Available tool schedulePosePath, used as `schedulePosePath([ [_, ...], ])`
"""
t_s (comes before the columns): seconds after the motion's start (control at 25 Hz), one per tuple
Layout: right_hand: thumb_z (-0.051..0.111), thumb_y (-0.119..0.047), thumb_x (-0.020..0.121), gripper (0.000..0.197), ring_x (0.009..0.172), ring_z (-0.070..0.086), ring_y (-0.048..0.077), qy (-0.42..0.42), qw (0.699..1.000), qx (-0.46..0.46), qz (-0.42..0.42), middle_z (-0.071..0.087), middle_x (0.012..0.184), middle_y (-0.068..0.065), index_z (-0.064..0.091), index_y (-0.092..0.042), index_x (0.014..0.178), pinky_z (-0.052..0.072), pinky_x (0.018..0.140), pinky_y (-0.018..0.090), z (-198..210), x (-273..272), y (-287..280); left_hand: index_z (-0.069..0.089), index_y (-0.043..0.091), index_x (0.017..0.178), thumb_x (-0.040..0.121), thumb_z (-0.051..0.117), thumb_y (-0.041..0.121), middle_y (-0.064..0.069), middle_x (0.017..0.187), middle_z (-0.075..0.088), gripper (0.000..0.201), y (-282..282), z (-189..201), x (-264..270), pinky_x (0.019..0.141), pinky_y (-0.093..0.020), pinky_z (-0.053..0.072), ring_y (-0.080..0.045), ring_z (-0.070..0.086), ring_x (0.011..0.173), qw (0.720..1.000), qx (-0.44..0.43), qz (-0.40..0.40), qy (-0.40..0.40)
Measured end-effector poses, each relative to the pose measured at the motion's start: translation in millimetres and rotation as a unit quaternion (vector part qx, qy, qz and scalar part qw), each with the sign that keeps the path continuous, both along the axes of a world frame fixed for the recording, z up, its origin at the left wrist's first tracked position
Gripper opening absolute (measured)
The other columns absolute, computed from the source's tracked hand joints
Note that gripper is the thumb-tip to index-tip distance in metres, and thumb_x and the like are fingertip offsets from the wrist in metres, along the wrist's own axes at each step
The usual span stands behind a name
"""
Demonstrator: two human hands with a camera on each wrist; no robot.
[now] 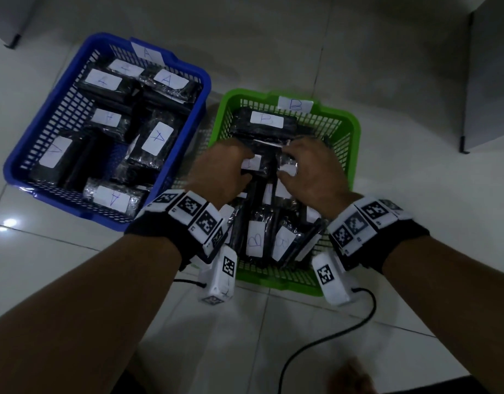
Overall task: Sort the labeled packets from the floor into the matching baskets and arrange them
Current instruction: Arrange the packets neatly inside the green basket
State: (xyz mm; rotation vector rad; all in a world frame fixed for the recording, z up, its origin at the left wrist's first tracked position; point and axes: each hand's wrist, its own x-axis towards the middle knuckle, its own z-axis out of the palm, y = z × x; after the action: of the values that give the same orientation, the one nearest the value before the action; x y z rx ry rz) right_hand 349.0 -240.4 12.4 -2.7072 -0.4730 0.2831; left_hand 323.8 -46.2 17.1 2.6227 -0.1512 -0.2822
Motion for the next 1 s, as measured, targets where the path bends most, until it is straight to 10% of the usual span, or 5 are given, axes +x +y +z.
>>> schedulePosePath([
  [0.28,0.08,-0.024,0.076,0.07,0.121,0.048,0.025,0.057,0.994,0.07,-0.066,0.052,0.13,0.007,0.05,-0.017,0.139,0.04,0.104,0.036,-5,-10,-21,0.067,0.014,0.118,0.077,0.077,0.017,-0.01,0.123,0.061,0.043,-6,-5,9,0.093,-0.04,0.049,-0.028,0.056,0.115,0.999,0.04,-0.001,0.011],
  [0.6,0.075,-0.015,0.08,0.026,0.091,0.067,0.007,0.067,0.918,0.315,-0.234,0.07,0.102,-0.003,0.073,-0.019,0.105,0.056,0.088,0.026,13,-3,-17,0.072,0.02,0.11,0.083,0.069,0.045,0.003,0.109,0.072,0.037,-12,6,5,0.091,-0.035,0.054,-0.012,0.065,0.101,0.989,-0.132,0.065,0.004],
  [0.76,0.073,-0.005,0.08,0.022,0.085,0.068,0.005,0.064,0.841,0.433,-0.318,0.072,0.093,-0.008,0.073,-0.016,0.1,0.057,0.08,0.022,21,3,-11,0.062,0.025,0.126,0.066,0.08,0.058,0.009,0.117,0.067,0.071,-20,17,1,0.09,-0.024,0.051,-0.005,0.061,0.105,0.977,-0.187,0.086,0.056],
  [1.0,0.07,-0.002,0.081,0.019,0.079,0.067,0.001,0.045,0.816,0.473,-0.33,0.071,0.088,-0.009,0.073,-0.015,0.095,0.055,0.077,0.019,23,3,-7,0.053,0.029,0.136,0.057,0.086,0.054,0.006,0.109,0.064,0.089,-32,7,-2,0.085,-0.03,0.056,-0.01,0.062,0.098,0.975,-0.202,0.064,0.07],
])
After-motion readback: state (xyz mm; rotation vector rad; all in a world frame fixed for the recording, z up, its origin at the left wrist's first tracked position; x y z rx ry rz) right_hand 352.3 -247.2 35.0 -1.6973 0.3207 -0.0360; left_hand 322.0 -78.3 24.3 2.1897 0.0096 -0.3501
